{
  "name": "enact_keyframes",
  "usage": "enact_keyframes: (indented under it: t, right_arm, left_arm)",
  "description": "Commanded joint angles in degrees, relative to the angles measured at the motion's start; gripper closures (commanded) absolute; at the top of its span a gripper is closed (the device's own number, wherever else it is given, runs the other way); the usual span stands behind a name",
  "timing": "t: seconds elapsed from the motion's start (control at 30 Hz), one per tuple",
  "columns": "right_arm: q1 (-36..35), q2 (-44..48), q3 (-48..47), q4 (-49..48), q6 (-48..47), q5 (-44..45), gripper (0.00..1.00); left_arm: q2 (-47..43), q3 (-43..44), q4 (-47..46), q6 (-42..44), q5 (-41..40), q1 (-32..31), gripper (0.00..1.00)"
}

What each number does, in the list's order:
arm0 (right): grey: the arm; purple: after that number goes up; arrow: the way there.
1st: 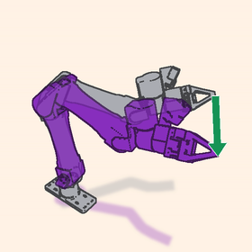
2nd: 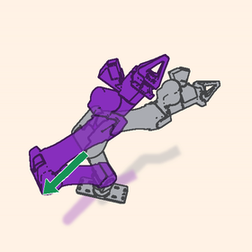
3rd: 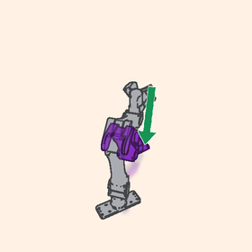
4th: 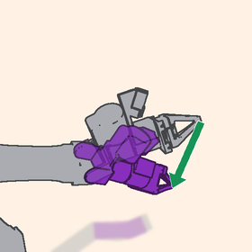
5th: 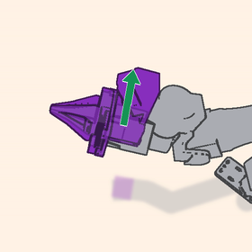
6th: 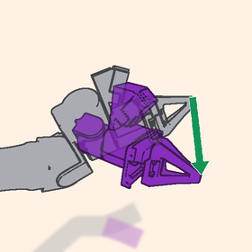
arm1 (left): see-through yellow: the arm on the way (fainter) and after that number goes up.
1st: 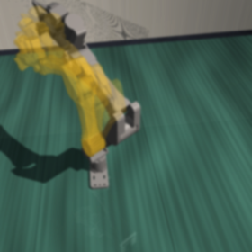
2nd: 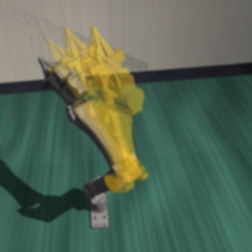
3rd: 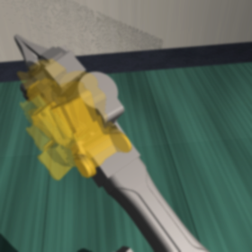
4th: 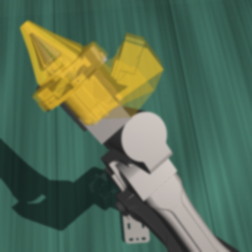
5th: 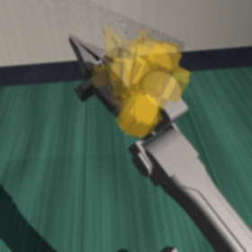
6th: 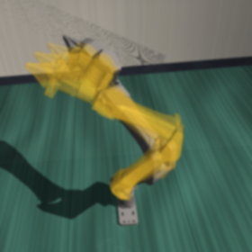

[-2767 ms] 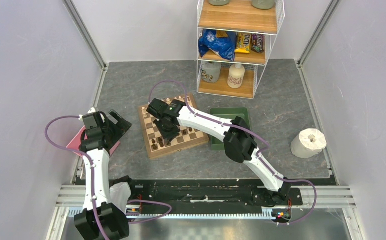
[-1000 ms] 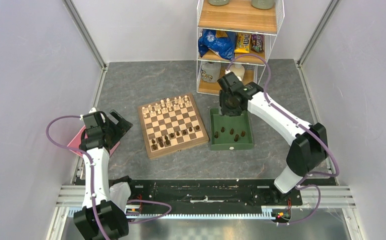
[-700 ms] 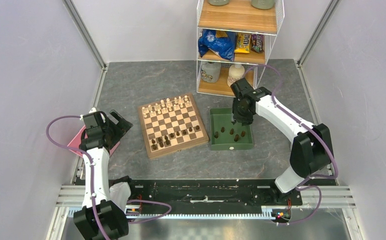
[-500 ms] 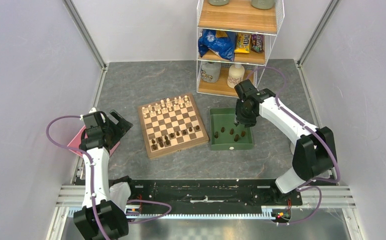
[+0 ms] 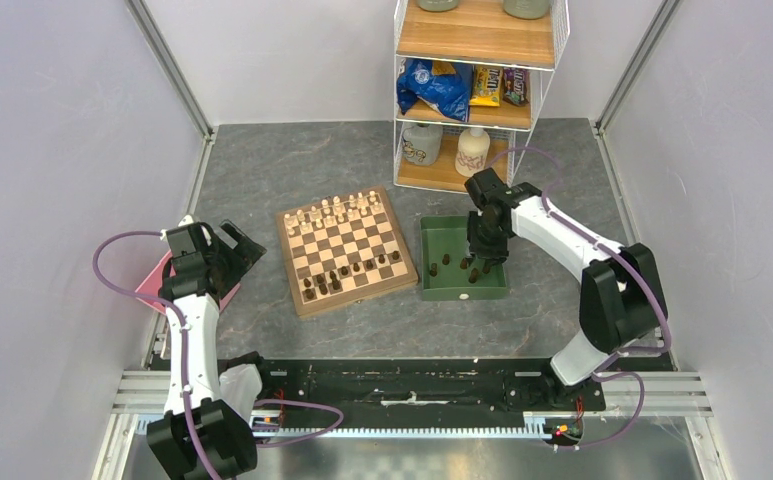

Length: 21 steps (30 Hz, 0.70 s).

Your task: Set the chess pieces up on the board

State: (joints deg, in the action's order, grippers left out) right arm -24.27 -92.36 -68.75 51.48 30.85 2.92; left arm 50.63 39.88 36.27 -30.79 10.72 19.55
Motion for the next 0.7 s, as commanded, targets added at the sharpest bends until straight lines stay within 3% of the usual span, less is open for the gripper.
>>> enact_keyframes:
  t: [0.0,0.43,0.67]
  right_arm:
    - [-0.1,-1.4,0.9,-1.0,-0.8,-1.5,0.53]
    - [-0.7,-4.6,1.7,-2.2,-1.2,-2.8,0.55]
    - [-1.2,-5.7,1.5,-2.5,-1.1,-2.2,0.6]
  left_arm:
    - [0.0,0.8,-0.7,1.3,1.2,0.4,0.01]
    - [0.1,0.7,-0.7,1.2,1.2,0.4,0.01]
    - [0.2,0.7,-0.7,1.2,1.2,0.3,0.01]
